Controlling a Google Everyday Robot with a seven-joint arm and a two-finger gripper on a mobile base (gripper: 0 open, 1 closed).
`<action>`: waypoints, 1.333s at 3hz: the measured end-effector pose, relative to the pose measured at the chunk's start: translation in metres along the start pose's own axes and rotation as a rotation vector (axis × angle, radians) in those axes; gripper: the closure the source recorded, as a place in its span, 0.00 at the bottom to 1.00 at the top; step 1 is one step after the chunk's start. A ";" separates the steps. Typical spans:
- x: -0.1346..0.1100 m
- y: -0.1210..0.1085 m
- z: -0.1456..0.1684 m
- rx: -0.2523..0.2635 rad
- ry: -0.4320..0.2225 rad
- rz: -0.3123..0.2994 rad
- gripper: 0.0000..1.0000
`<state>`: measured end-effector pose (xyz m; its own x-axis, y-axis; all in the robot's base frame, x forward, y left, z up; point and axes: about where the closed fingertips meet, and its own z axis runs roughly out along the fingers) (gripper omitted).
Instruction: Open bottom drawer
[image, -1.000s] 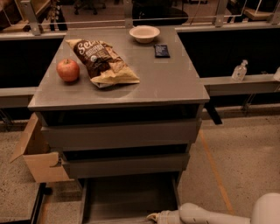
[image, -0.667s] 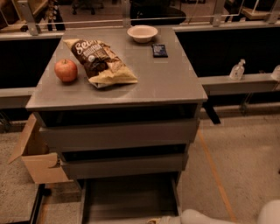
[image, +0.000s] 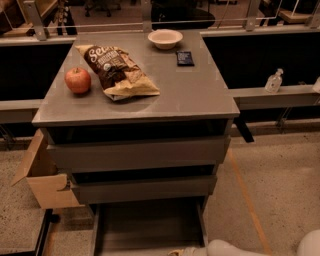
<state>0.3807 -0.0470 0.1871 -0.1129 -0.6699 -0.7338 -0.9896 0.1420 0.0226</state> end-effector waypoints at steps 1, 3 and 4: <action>0.004 0.018 -0.002 0.007 -0.015 0.010 1.00; 0.003 0.018 -0.002 0.007 -0.015 0.010 0.59; 0.003 0.018 -0.002 0.007 -0.015 0.010 0.35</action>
Offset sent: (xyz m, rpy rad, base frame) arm -0.0182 -0.0012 -0.0011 0.0150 0.0002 -0.0122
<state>0.3624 -0.0480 0.1862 -0.1211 -0.6573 -0.7438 -0.9878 0.1534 0.0252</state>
